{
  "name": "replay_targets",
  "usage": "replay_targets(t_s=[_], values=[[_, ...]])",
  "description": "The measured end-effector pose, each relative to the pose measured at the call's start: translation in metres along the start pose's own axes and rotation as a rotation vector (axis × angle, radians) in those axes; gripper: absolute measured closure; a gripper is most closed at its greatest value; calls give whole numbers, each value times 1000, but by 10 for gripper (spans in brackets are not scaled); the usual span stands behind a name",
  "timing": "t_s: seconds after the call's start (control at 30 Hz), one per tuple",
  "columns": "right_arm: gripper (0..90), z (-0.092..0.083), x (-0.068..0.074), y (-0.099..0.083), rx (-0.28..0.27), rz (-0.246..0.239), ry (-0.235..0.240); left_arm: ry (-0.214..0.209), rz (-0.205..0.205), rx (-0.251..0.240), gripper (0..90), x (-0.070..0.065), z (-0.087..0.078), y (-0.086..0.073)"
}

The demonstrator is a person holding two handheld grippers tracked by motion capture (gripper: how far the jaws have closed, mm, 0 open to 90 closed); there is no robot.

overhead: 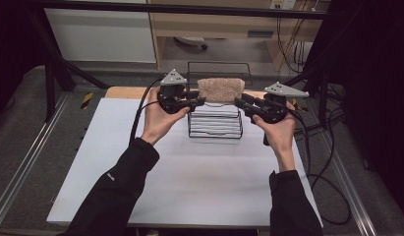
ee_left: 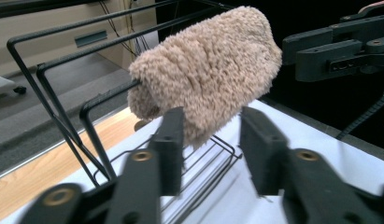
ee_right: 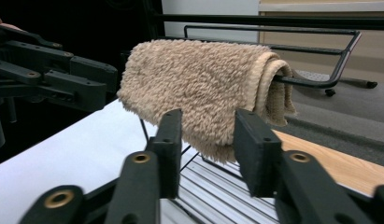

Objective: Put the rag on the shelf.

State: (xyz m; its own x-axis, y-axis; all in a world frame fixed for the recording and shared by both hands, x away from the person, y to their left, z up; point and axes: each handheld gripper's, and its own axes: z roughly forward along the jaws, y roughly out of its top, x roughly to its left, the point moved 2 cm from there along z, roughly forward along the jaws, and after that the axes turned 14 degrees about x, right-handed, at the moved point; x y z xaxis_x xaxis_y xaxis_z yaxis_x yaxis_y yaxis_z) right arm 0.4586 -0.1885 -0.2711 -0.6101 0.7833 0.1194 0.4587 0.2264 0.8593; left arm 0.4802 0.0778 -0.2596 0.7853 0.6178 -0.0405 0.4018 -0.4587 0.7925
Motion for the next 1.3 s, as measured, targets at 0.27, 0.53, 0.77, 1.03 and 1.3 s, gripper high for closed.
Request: replay_targets(t_s=[0.27, 0.53, 0.77, 1.03, 1.3], values=[[371, -5, 6, -10, 49, 16, 3, 6, -17, 45, 404, 1, -13, -22], [172, -4, 8, -27, 86, 2, 11, 19, -8, 87, 240, 1, -22, -53], [85, -2, 10, -48, 117, -16, 22, 34, -2, 120, 101, 0, -26, -87], [33, 2, 11, -83, 147, -9, 43, 35, -15, 146, 51, -3, -24, -138], [17, 13, 10, -122, 199, -25, 66, 40, -49, 172, 51, -2, -24, -182]])
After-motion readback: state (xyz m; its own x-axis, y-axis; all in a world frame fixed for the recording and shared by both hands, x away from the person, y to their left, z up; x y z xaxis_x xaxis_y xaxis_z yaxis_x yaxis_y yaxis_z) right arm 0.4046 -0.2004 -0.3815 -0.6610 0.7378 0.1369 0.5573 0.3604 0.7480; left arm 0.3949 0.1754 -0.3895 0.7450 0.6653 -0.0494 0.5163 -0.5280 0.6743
